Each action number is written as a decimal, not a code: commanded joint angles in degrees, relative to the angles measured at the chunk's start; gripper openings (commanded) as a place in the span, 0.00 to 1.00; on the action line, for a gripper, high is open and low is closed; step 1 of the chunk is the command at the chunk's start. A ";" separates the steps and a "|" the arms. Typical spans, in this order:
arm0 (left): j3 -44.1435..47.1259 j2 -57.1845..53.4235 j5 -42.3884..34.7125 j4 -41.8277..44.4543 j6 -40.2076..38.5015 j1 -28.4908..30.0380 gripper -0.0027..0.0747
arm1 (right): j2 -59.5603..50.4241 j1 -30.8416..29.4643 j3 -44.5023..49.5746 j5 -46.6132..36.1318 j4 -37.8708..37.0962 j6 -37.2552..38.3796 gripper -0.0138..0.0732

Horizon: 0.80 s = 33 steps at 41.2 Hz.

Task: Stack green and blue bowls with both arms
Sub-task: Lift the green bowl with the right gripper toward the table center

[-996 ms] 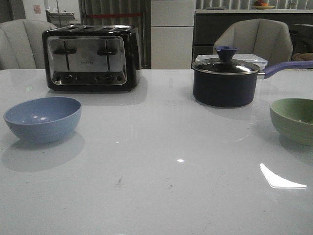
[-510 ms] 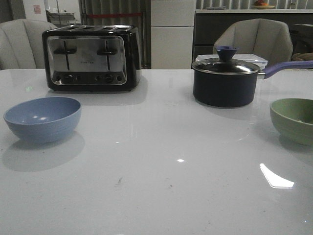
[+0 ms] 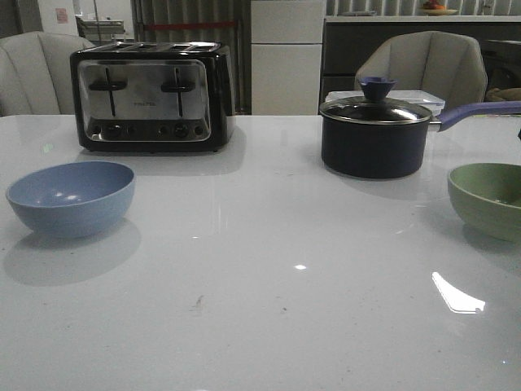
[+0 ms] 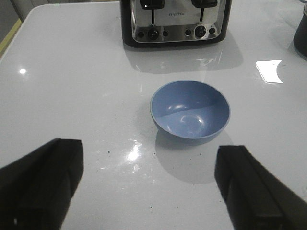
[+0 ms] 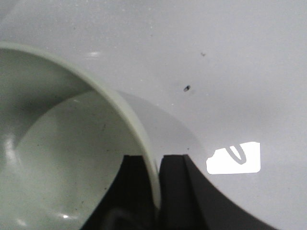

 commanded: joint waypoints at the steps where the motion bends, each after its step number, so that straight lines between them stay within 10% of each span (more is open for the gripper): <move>1: -1.64 0.42 -4.61 -0.24 -0.21 -0.42 0.83 | -4.04 0.05 -1.73 0.05 1.02 -0.99 0.26; 33: -1.64 0.42 -4.61 -0.24 -0.21 -0.42 0.83 | -15.41 30.34 1.94 1.69 3.65 -2.20 0.26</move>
